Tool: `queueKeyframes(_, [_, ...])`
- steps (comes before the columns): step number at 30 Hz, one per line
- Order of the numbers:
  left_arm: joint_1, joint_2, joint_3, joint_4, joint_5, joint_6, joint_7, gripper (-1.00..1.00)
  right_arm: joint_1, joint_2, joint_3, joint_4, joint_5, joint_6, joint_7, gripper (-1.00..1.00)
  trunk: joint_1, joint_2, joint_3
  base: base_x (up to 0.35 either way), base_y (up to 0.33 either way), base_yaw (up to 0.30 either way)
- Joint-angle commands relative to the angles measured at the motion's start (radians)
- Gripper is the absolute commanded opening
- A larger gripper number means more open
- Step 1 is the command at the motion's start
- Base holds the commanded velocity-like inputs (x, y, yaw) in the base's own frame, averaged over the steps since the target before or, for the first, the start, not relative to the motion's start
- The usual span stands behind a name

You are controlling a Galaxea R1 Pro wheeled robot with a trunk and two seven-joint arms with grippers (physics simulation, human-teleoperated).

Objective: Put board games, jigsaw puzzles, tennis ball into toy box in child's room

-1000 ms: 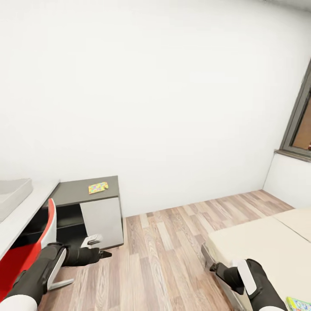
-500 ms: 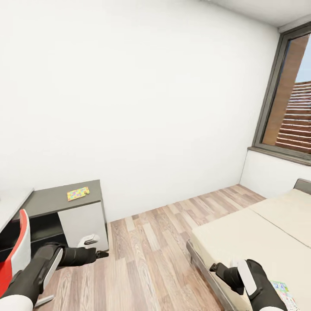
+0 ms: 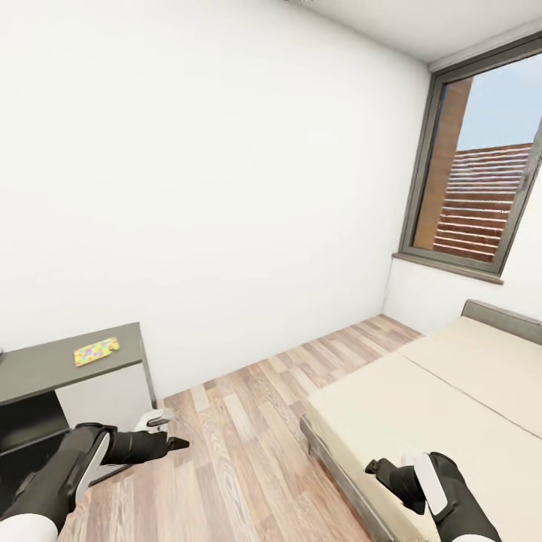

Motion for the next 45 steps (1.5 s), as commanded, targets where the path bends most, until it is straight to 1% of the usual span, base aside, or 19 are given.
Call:
queueKeyframes(1, [0.0, 0.0, 0.002, -0.001, 0.0, 0.007, -0.004, 1.0, -0.001, 0.0, -0.001, 0.0, -0.01, 0.003, -0.009, 1.0, 0.0, -0.001, 0.0, 0.0, 0.0, -0.277])
queueKeyframes(14, [0.003, 0.0, 0.004, -0.001, -0.001, -0.004, -0.005, 1.0, -0.001, 0.0, -0.005, 0.001, -0.01, -0.001, -0.009, 1.0, 0.0, -0.001, 0.005, 0.031, 0.017, -0.278])
queueKeyframes(16, [0.003, 0.0, 0.004, -0.001, -0.002, -0.005, -0.005, 1.0, -0.001, 0.0, -0.015, 0.001, -0.01, -0.002, -0.009, 1.0, 0.0, -0.001, 0.005, 0.181, 0.157, -0.28])
queueKeyframes(18, [0.003, 0.0, 0.003, -0.001, -0.001, -0.005, -0.005, 1.0, -0.001, 0.001, -0.045, 0.001, -0.01, -0.004, -0.008, 1.0, 0.0, -0.001, 0.005, 0.207, 0.19, -0.28])
queueKeyframes(21, [0.004, 0.0, 0.003, -0.001, -0.001, -0.005, -0.005, 1.0, -0.001, 0.0, -0.065, 0.003, -0.01, -0.005, -0.007, 1.0, 0.0, -0.001, 0.005, 0.207, 0.167, -0.28])
queueKeyframes(23, [0.004, 0.0, 0.003, -0.001, -0.001, -0.005, -0.005, 1.0, -0.001, 0.001, -0.071, 0.004, -0.01, -0.006, -0.007, 1.0, 0.0, -0.001, 0.005, 0.11, 0.065, -0.28])
queueKeyframes(35, [0.005, 0.002, 0.004, -0.001, -0.002, -0.006, -0.005, 1.0, -0.001, 0.002, -0.077, 0.004, -0.01, -0.008, -0.007, 1.0, 0.0, -0.001, 0.005, 0.015, 0.009, -0.28])
queueKeyframes(39, [0.005, 0.016, 0.005, -0.001, -0.001, -0.006, -0.005, 1.0, -0.001, 0.001, -0.077, 0.011, -0.01, -0.021, -0.007, 1.0, 0.0, -0.001, 0.005, 0.0, 0.0, -0.28])
queueKeyframes(45, [0.005, 0.022, 0.005, -0.001, -0.001, -0.006, -0.005, 1.0, -0.001, 0.001, -0.077, 0.029, -0.01, -0.033, -0.007, 1.0, 0.0, -0.001, 0.005, 0.0, 0.0, -0.28])
